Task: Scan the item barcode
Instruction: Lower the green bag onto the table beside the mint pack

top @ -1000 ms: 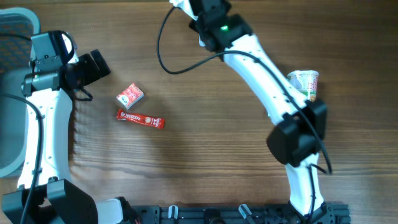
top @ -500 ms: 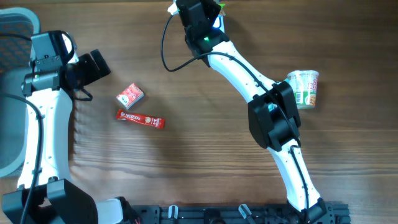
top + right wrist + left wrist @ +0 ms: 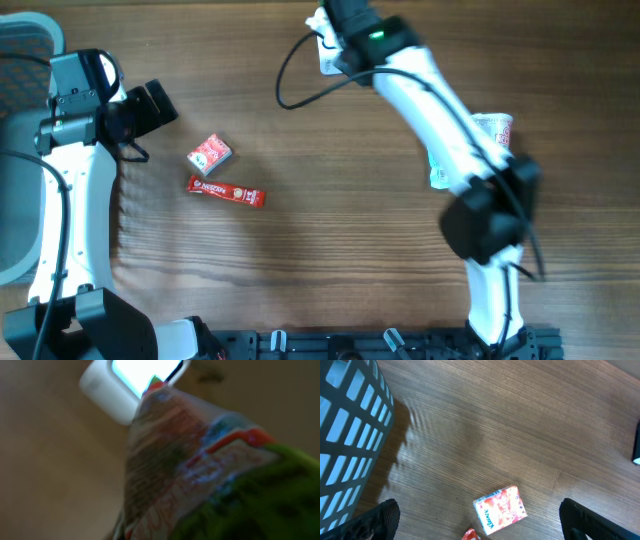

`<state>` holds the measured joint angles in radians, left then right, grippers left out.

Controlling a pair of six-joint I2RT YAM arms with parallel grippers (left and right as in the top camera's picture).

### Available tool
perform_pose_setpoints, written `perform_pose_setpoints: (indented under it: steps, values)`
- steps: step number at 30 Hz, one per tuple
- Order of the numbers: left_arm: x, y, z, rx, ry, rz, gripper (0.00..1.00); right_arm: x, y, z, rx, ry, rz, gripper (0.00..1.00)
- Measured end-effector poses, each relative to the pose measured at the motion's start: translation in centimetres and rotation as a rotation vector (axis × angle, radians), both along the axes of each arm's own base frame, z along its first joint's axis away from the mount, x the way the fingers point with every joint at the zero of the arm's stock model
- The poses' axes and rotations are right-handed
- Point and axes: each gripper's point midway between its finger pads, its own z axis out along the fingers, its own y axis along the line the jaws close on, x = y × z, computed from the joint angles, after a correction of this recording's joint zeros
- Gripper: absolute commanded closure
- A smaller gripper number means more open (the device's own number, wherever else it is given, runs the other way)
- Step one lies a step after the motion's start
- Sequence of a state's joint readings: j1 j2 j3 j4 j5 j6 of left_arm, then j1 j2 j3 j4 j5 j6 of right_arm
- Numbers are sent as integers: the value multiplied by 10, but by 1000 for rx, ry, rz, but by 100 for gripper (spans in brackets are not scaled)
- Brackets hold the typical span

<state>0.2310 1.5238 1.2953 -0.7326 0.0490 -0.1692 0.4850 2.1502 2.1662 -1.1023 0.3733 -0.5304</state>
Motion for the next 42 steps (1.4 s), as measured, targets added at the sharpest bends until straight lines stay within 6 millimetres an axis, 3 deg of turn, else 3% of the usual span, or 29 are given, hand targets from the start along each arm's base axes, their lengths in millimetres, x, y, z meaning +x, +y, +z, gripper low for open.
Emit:
perform_pose_setpoints:
  steps: [2, 4, 6, 7, 8, 10, 11, 14, 16, 19, 23, 26, 30, 33, 37, 42]
  values:
    - [0, 0, 0, 0, 1, 0, 0, -54, -23, 13, 49, 193, -1, 95]
    - [0, 0, 0, 0, 1, 0, 0, -100, -44, 9, 120, 402, -39, 95]
    - [0, 0, 0, 0, 1, 0, 0, -117, -58, -10, 179, 528, -124, 91]
    - [0, 0, 0, 0, 0, 0, 0, -122, -65, -22, 188, 576, -167, 81]
    - [0, 0, 0, 0, 1, 0, 0, -128, -74, -39, 196, 629, -221, 64]
    - [0, 0, 0, 0, 1, 0, 0, -135, -88, -68, 206, 700, -313, 12]
    - [0, 0, 0, 0, 1, 0, 0, -136, -91, -75, 210, 713, -337, 0]
    - [0, 0, 0, 0, 1, 0, 0, -122, -97, -93, 220, 651, -379, 0]
    - [0, 0, 0, 0, 1, 1, 0, -106, -98, -95, 221, 581, -397, 0]
    - [0, 0, 0, 0, 1, 0, 0, -105, -88, -94, 281, 590, -396, 0]
    - [0, 0, 0, 0, 1, 0, 0, -119, -37, -86, 523, 713, -379, 1]
    - [0, 0, 0, 0, 1, 0, 0, -129, -14, -84, 652, 796, -431, 32]
    - [0, 0, 0, 0, 1, 0, 0, -154, -10, -111, 638, 886, -504, 34]
    - [0, 0, 0, 0, 1, 0, 0, -175, -5, -143, 587, 917, -539, 35]
    - [0, 0, 0, 0, 1, 0, 0, -187, -33, -173, 386, 828, -674, 37]
    - [0, 0, 0, 0, 1, 0, 0, -172, -99, -174, 97, 575, -859, 37]
